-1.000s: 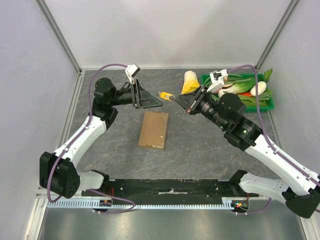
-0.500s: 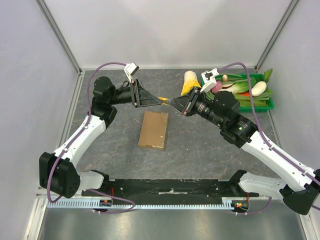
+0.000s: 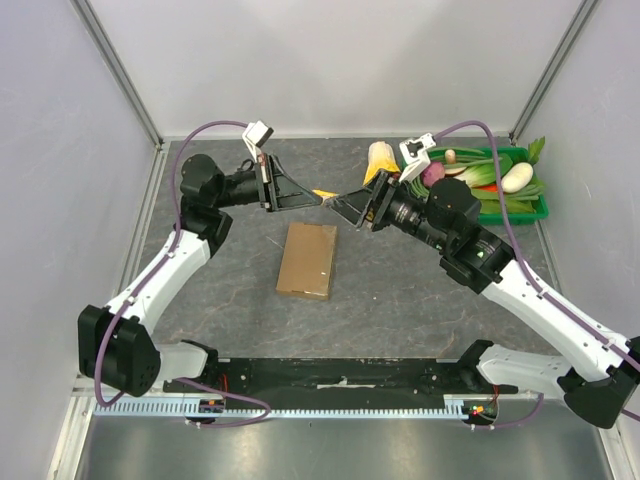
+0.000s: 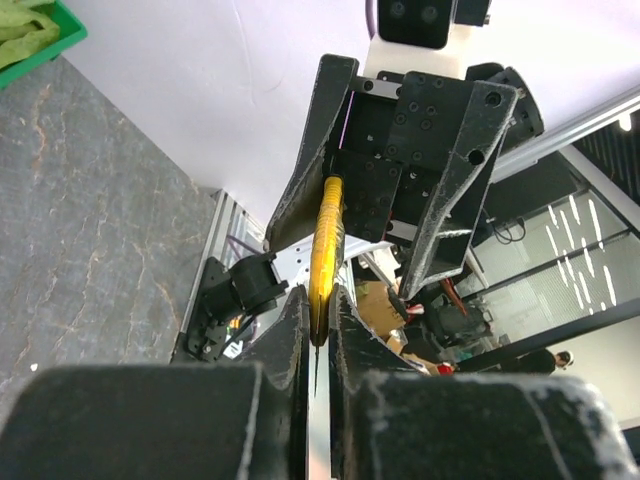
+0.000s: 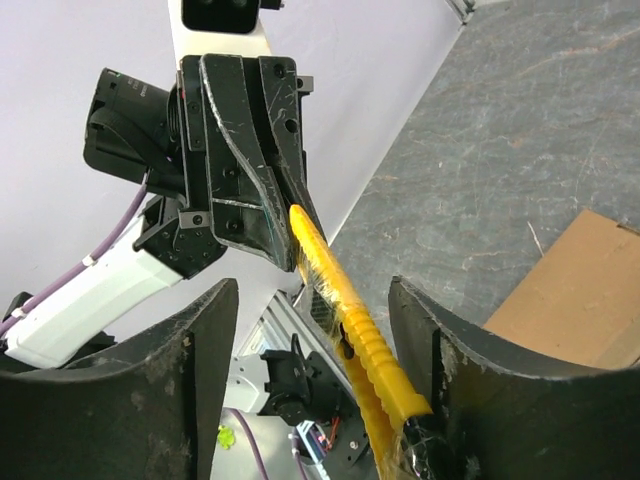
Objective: Unpack the express box
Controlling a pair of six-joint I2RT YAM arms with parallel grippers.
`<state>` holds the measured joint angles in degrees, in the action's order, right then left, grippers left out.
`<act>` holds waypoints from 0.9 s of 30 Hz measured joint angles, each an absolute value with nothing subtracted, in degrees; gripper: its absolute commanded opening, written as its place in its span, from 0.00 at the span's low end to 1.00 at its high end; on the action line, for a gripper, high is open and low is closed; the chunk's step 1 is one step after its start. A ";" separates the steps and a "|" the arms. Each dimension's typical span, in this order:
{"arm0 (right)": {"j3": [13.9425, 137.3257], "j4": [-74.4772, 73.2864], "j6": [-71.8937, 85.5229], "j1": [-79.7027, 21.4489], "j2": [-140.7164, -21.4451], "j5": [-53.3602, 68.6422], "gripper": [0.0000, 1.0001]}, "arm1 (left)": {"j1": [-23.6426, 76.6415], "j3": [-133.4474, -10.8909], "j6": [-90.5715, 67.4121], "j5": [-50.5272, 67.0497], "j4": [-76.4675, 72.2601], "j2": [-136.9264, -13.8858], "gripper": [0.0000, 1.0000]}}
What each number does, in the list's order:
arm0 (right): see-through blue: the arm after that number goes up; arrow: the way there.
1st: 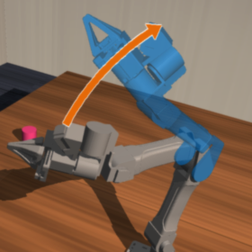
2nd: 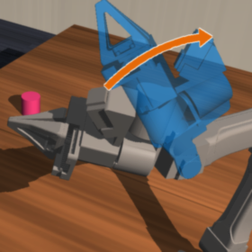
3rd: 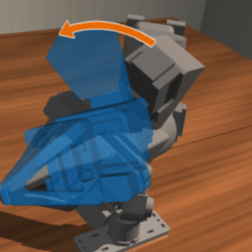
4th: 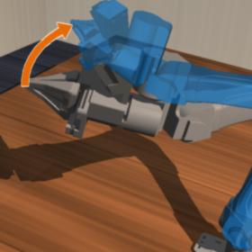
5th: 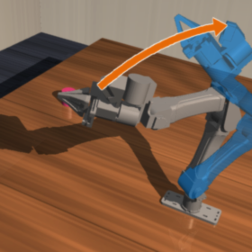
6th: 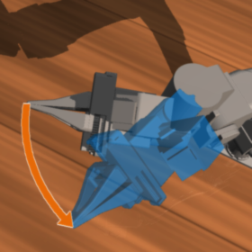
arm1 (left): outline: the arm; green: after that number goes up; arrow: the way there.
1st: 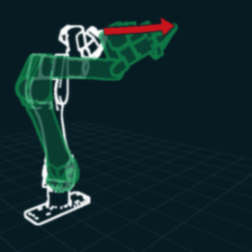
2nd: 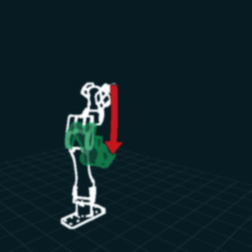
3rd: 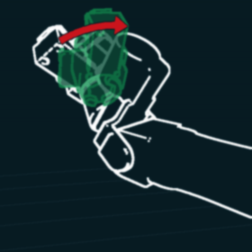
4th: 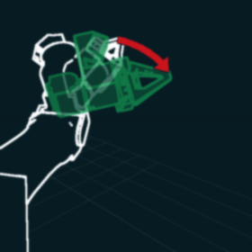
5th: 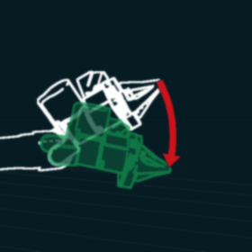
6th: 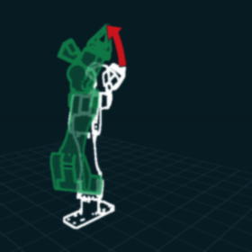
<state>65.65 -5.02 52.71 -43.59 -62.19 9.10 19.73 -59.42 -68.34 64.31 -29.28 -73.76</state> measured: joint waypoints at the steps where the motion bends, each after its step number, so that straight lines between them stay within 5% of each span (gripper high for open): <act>1: 65.65 -4.64 52.73 -43.64 -62.19 9.23 0.65 | 19.73 -59.37 -69.04 64.03 -29.87 -73.76 0.02; 8: 65.65 -0.60 53.47 -43.46 -62.04 9.43 0.44 | 19.38 -58.83 -74.11 62.39 -35.11 -73.49 0.02; 15: 63.26 6.28 55.92 -43.40 -61.39 10.02 0.83 | 19.46 -55.79 -78.94 59.77 -40.91 -72.25 0.02; 19: 62.63 8.67 56.58 -43.66 -60.77 10.15 0.84 | 19.00 -54.24 -81.47 58.67 -43.00 -72.25 0.02; 27: 62.33 10.85 57.32 -43.70 -60.45 10.28 0.65 | 18.55 -51.35 -86.17 55.70 -50.59 -71.42 0.02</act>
<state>62.33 10.85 57.32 -43.70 -60.45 10.28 18.55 -51.35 -86.17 55.70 -50.59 -71.42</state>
